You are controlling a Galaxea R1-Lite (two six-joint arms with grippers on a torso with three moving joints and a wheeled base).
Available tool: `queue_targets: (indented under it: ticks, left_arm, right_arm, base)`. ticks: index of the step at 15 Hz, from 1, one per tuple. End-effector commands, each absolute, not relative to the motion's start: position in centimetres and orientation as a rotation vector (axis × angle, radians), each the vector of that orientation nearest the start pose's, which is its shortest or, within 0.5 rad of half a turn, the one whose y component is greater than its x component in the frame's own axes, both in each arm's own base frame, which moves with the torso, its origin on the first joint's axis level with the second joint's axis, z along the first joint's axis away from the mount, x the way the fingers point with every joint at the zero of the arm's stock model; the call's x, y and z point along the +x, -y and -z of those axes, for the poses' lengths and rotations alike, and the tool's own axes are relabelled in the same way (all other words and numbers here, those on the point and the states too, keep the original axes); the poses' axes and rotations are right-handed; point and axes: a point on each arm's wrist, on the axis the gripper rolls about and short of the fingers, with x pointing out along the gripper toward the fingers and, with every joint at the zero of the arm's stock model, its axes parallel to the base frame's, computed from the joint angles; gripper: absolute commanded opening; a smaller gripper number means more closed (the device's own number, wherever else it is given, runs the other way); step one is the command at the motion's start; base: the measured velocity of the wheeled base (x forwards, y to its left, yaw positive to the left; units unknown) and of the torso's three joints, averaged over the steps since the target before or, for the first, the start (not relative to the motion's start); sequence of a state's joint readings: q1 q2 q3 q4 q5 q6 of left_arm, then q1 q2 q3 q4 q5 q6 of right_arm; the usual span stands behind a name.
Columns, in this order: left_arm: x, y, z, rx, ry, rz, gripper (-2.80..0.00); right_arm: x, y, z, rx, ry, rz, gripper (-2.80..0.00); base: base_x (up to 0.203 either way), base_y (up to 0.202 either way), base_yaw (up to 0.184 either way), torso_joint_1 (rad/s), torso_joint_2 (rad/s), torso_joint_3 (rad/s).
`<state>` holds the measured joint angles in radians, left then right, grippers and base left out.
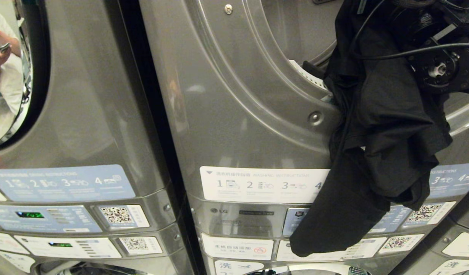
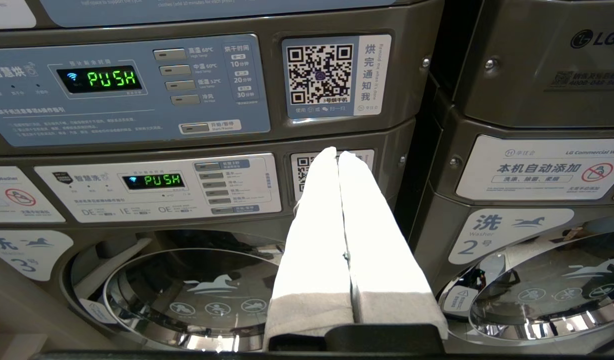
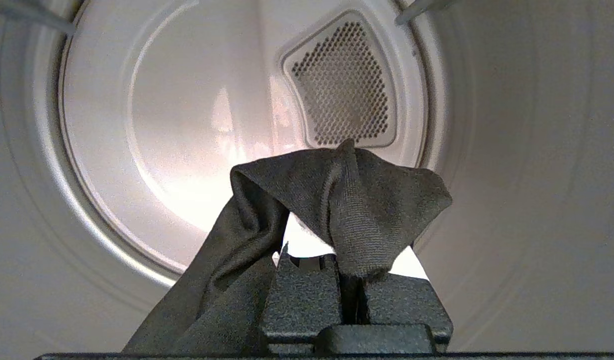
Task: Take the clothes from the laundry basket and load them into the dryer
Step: Put the clothes in the dryer
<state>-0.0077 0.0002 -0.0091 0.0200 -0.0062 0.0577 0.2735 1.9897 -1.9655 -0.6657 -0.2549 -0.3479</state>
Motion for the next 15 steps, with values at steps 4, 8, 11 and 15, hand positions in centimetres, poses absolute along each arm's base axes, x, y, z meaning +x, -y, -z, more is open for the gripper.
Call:
queue_targets:
  ticks: [4,8,11,15]
  left_arm:
    - [-2.4,0.0,-7.6,0.06,-0.01,0.014,-2.8]
    - [-2.4,0.0,-7.6,0.049,-0.01,0.011,-2.8]
    - [-2.4,0.0,-7.6,0.048,-0.01,0.011,-2.8]
    - [-2.4,0.0,-7.6,0.048,-0.011,0.009,-2.8]
  right_arm:
    - [37.6,-10.1,-39.7,-0.172,0.578,0.053,-2.8]
    - [36.6,-9.9,-40.5,-0.158,0.554,0.028,-2.8]
    - [36.1,-10.1,-40.8,-0.162,0.564,-0.007,-2.8]
    - [35.6,-10.0,-41.0,-0.178,0.517,-0.034,0.0]
  base:
    - [0.0,0.0,0.0,0.0,0.0,0.0]
    - [0.0,0.0,0.0,0.0,0.0,0.0]
    - [0.0,0.0,0.0,0.0,0.0,0.0]
    - [0.0,0.0,0.0,0.0,0.0,0.0]
